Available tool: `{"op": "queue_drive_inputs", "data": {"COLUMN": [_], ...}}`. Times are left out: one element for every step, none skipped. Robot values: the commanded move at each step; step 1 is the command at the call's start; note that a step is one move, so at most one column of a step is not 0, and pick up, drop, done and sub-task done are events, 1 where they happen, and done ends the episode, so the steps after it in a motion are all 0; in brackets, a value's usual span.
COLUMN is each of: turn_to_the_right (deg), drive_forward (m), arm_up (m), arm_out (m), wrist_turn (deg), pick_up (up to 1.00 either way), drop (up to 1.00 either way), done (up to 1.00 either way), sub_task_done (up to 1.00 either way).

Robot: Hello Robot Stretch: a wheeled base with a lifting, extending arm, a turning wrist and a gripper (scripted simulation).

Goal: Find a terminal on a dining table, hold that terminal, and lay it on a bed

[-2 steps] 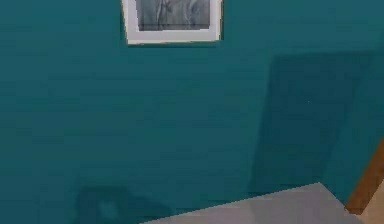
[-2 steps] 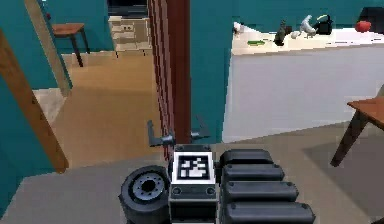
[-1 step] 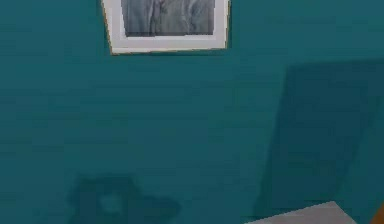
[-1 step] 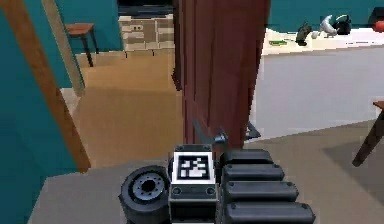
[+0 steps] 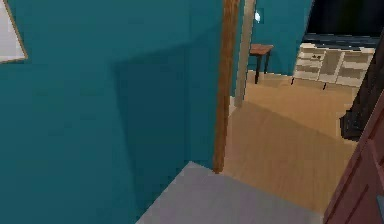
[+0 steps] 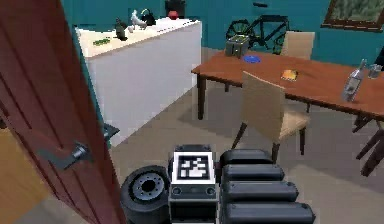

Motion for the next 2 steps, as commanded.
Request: {"op": "queue_drive_inputs", "data": {"turn_to_the_right": [21.0, 0.0], "drive_forward": [0.00, 0.40], "arm_up": [0.00, 0.00], "arm_out": [0.00, 0.00], "wrist_turn": [0.0, 0.0], "pick_up": [0.00, 0.00], "drop": [0.00, 0.00], "done": [0.00, 0.00], "sub_task_done": [0.00, 0.00]}}
